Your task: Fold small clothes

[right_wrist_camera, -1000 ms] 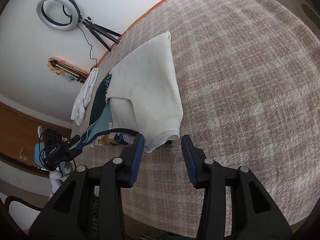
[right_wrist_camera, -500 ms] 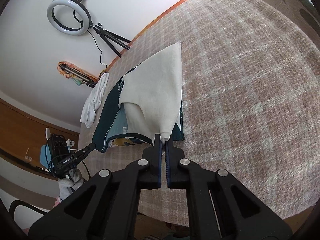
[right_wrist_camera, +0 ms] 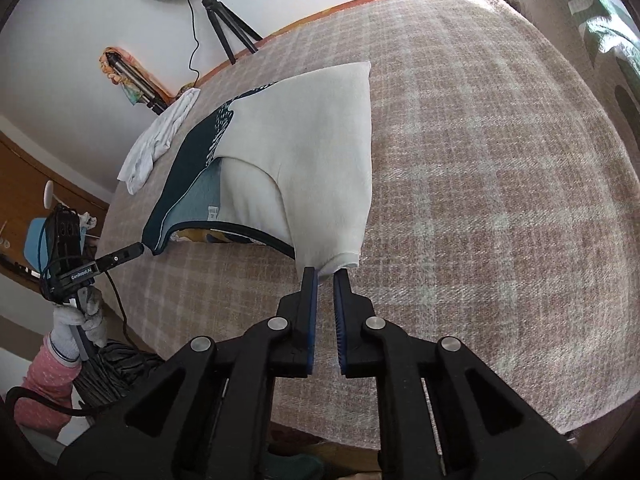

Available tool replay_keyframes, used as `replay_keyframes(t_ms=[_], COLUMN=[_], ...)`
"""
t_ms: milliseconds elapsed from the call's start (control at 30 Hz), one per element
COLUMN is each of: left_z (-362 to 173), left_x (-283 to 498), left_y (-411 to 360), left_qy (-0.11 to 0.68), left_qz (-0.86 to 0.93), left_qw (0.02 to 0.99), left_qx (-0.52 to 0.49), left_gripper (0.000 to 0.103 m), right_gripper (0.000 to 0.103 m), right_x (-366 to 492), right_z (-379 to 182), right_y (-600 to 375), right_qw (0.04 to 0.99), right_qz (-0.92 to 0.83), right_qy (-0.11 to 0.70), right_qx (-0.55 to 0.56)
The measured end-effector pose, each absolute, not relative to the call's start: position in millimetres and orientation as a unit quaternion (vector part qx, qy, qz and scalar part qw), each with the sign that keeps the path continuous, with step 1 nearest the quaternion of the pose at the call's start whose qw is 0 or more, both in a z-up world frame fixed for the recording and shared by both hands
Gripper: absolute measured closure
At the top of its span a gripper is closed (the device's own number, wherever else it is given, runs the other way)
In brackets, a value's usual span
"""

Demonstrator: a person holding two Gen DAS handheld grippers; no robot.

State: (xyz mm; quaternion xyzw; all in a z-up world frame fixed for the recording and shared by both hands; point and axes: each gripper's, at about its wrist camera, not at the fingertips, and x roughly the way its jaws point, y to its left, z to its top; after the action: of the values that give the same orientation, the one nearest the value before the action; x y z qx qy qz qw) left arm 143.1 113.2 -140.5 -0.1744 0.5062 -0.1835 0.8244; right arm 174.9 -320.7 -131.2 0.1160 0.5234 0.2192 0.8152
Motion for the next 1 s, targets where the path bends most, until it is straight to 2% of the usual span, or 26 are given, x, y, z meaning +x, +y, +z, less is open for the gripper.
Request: replay_keyframes(t_ms=[33,67,100,200,267,300,633,833,1000], left_z=[-136,-132,-128,-119,-120,-121,-158,-163,-168], left_x=[142,143,144,153,162,167,210,226,235], left_y=[115,117,118,123,124,124,123,117,109], left_qy=[0.502,0.498,0.492,0.48,0.48,0.482,0.524,0.524,0.525], left_qz=[-0.184,-0.185,-0.186,-0.185,-0.181,-0.18,-0.18,-0.194,-0.21], left_qw=[0.827,0.83,0.832,0.837,0.835,0.832,0.781,0.771,0.76], left_qx=[-0.173,-0.173,-0.175,-0.186,-0.2,-0.207,-0.287,-0.305,-0.322], left_gripper=[0.071,0.064,0.06,0.051,0.039,0.038,0.038,0.041,0.048], right_gripper=[0.075,0.069,0.06,0.057,0.057,0.057,0.057,0.057,0.057], right_x=[174,175,176,187,197,203,249,270,285], right_z=[-127,-123,-119,-115,-116,-117,-151,-171,-179], right_y=[-321,-323,-326,-334,-340,-342,-353,-359,-347], right_qw=[0.822,0.828,0.832,0.836,0.836,0.834,0.801,0.775,0.758], right_qz=[0.22,0.221,0.222,0.224,0.22,0.219,0.222,0.238,0.272], right_qy=[0.515,0.505,0.495,0.481,0.477,0.479,0.504,0.51,0.509], right_qx=[0.108,0.107,0.113,0.14,0.158,0.166,0.234,0.288,0.305])
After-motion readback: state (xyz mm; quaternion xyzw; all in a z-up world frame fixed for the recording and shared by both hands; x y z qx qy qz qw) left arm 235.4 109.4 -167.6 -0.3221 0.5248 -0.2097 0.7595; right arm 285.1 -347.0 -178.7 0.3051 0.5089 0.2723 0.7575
